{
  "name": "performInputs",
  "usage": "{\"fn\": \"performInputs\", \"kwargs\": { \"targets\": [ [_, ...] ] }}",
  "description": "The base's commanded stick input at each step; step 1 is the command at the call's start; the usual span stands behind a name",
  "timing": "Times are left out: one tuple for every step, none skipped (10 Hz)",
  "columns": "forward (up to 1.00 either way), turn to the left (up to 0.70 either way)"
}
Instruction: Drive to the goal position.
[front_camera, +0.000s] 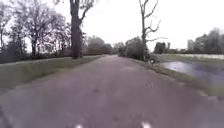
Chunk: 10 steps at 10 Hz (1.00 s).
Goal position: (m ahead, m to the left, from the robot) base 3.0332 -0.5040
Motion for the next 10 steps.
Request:
{"fn": "performInputs", "kwargs": {
  "targets": [
    [0.7, 0.0],
    [0.7, 0.0],
    [0.7, 0.0],
    [0.7, 0.0],
    [0.7, 0.0],
    [0.7, 0.0],
    [0.7, 0.0],
    [0.7, 0.0],
    [0.7, 0.0],
    [0.7, 0.0]
  ]
}}
